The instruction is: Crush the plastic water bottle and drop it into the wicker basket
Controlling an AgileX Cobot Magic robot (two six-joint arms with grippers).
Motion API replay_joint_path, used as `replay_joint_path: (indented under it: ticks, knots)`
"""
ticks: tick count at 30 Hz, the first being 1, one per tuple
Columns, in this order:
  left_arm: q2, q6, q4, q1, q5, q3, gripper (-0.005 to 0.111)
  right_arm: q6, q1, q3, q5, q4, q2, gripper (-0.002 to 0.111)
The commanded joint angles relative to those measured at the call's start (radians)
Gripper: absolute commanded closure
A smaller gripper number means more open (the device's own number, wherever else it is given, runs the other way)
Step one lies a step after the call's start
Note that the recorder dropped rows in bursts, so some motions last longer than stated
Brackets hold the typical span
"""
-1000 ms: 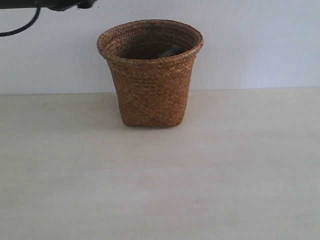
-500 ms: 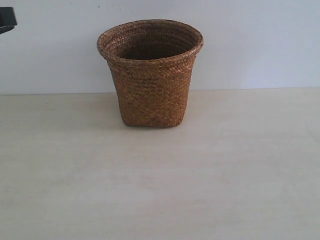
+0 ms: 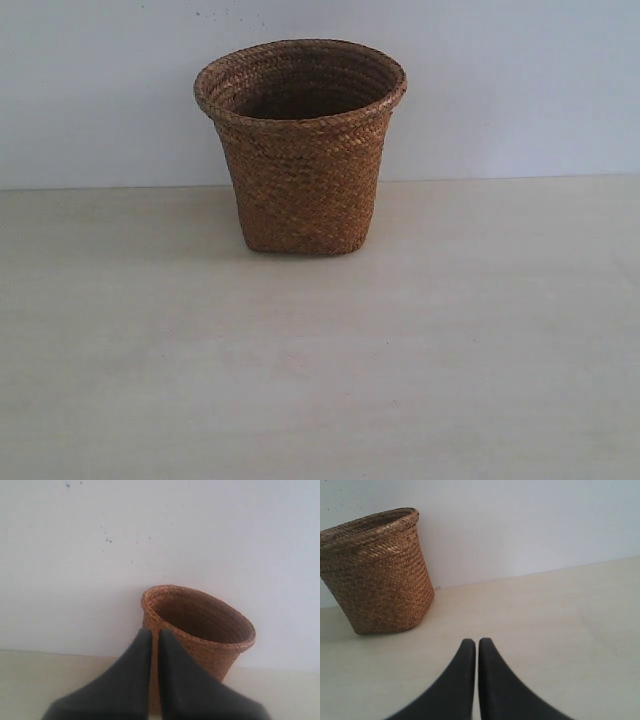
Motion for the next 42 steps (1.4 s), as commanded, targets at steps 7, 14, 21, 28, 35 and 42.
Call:
replay_joint_path:
  ticks: [7,14,21,28,35,42]
  knots:
    - [-0.158,-0.008,-0.007,0.003,0.008,0.01,0.103,0.002,0.001,0.0,-0.004,-0.004,-0.006,0.108]
    - [-0.158,-0.008,-0.007,0.003,0.008,0.01,0.103,0.002,0.001,0.0,-0.004,-0.004,-0.006,0.108]
    - [-0.17,-0.008,-0.007,0.003,0.004,0.01,0.103,0.002,0.001,0.0,-0.004,-0.004,-0.006,0.108]
    - [-0.235,-0.508,0.678,0.003,0.049,0.072,0.103,0.002,0.001,0.0,-0.004,-0.004,-0.006,0.108]
    - [-0.334,-1.369,1.468,0.003,0.045,0.165,0.103,0.002,0.001,0.0,-0.004,-0.004,-0.006,0.108]
    - [-0.454,-1.312,1.494,0.003,0.052,0.257,0.103,0.002,0.001,0.0,-0.004,-0.004,-0.006,0.108]
